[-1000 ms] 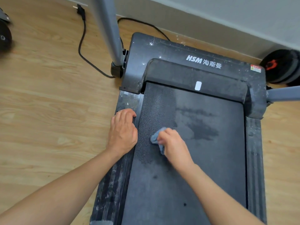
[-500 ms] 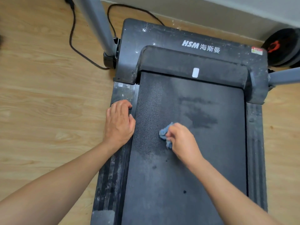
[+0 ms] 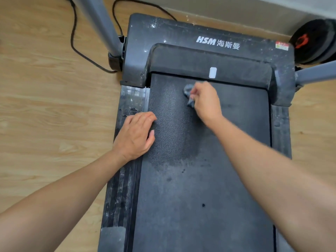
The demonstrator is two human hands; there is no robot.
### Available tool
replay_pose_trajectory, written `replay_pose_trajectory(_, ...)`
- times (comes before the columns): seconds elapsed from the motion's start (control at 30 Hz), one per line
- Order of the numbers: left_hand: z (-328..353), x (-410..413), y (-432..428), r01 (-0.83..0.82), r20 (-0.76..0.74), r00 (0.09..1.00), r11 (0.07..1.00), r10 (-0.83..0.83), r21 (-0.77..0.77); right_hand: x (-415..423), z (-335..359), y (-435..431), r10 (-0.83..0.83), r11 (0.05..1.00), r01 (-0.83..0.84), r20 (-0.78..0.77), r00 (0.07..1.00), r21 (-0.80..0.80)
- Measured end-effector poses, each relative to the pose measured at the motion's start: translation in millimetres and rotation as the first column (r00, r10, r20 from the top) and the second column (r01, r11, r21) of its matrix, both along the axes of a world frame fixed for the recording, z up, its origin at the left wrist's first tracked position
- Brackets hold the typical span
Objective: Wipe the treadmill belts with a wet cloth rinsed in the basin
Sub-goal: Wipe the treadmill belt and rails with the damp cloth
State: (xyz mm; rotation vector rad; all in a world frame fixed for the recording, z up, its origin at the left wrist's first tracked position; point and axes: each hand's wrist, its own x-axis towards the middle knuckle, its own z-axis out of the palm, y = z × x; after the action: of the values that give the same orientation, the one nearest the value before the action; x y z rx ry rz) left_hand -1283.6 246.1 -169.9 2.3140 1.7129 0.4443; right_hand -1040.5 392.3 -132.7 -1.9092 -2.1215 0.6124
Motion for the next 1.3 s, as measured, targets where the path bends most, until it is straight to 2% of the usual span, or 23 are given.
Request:
replay_pose_trajectory(0.17,0.2,1.8,0.5,-0.016,0.008,1.0,1.0,0.016,0.022,41.2,-0.7,-187.6,0.083,0.994,-0.085,-0.032,0.996,-0.07)
replay_pose_trajectory(0.23,0.1,3.3,1.5,-0.012,0.009,1.0,1.0,0.012,0.017,49.2,-0.6,-211.9,0.141,0.985,-0.14,-0.004,0.99,-0.104)
replay_pose_trajectory(0.3,-0.2,2.8,1.6,-0.016,0.01,1.0,1.0,0.016,0.01,49.6,-2.1,-178.3,0.143,0.985,-0.143,-0.006,0.99,-0.094)
replay_pose_trajectory(0.47,-1.3,2.5,2.9,-0.011,0.013,1.0,1.0,0.01,0.017,32.2,-1.7,-1.1,-0.092,0.995,0.092,-0.024,0.995,0.027)
replay_pose_trajectory(0.53,-1.9,1.8,2.9,-0.008,0.004,1.0,1.0,0.007,0.016,29.6,1.3,43.9,-0.093,0.995,0.092,0.038,0.995,0.042)
replay_pose_trajectory(0.6,-1.8,1.9,3.1,-0.006,-0.005,1.0,1.0,0.006,0.011,32.7,-1.7,44.9,-0.067,0.997,0.063,0.077,0.995,0.047)
replay_pose_trajectory(0.73,-0.7,1.4,2.2,-0.001,-0.006,1.0,1.0,0.002,0.007,47.2,-9.6,-72.0,-0.065,0.998,0.065,0.022,0.998,0.019)
replay_pose_trajectory(0.83,-0.9,0.8,3.9,-0.006,-0.003,1.0,1.0,0.006,0.003,51.9,-6.7,-184.5,-0.049,0.998,0.051,0.075,0.996,-0.028)
replay_pose_trajectory(0.9,-2.3,1.4,3.8,-0.006,0.005,1.0,1.0,0.006,0.013,57.2,-6.4,-209.4,0.014,0.997,-0.007,0.095,0.995,-0.073)
replay_pose_trajectory(1.0,-3.4,1.0,5.5,-0.004,0.008,1.0,0.999,0.004,0.033,63.2,-11.0,-146.5,0.018,1.0,-0.016,0.079,0.997,-0.019)
replay_pose_trajectory(1.17,-8.3,-0.2,4.1,0.007,0.006,1.0,0.998,-0.008,0.06,53.6,0.1,22.8,-0.185,0.982,0.184,0.029,0.982,0.046)
replay_pose_trajectory(1.23,-9.1,-1.0,3.7,0.007,0.005,1.0,0.998,-0.007,0.059,55.7,3.4,53.2,-0.18,0.983,0.179,0.05,0.982,0.031)
replay_pose_trajectory(1.3,-7.7,0.0,4.8,0.003,0.012,1.0,0.999,-0.003,0.048,58.5,8.1,40.8,-0.136,0.99,0.138,0.103,0.985,-0.005)
